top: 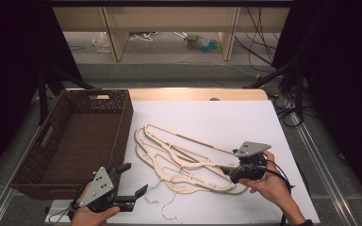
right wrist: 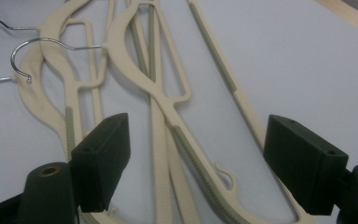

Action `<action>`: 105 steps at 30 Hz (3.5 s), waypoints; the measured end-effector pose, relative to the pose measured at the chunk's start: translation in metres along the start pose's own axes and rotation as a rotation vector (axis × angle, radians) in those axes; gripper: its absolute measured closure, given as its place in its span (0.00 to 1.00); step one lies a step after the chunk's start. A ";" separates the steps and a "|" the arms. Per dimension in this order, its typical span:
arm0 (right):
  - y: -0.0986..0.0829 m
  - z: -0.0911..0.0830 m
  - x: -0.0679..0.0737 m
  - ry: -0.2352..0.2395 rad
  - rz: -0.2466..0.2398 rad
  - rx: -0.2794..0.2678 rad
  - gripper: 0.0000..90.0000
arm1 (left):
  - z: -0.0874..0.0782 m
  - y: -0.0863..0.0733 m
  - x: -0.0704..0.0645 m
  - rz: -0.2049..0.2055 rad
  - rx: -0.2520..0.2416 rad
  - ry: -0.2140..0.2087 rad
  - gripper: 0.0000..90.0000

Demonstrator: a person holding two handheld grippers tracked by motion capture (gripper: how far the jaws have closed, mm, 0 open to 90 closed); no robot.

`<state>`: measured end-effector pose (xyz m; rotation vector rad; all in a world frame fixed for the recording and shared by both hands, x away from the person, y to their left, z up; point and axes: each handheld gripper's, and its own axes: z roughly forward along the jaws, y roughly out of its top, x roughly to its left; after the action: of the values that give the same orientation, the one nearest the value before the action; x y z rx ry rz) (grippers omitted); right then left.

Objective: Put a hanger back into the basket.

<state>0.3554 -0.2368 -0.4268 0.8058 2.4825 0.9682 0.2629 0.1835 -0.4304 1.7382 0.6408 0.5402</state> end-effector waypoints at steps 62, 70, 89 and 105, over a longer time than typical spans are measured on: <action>0.026 0.080 -0.026 0.249 -0.240 0.360 0.82 | -0.003 -0.003 0.002 0.022 0.004 0.004 0.18; 0.032 0.084 -0.027 0.275 -0.246 0.405 0.83 | -0.002 -0.001 0.002 0.021 0.003 0.008 0.18; 0.041 0.057 -0.028 0.328 -0.350 0.379 0.90 | 0.002 -0.002 -0.001 0.049 0.024 0.012 0.19; 0.043 0.015 -0.019 0.327 -0.318 0.336 0.90 | 0.075 -0.008 -0.019 0.195 0.192 -0.029 0.24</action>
<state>0.3940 -0.2151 -0.4054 0.3376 2.9882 0.6181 0.2962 0.1184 -0.4573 1.9993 0.5187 0.6033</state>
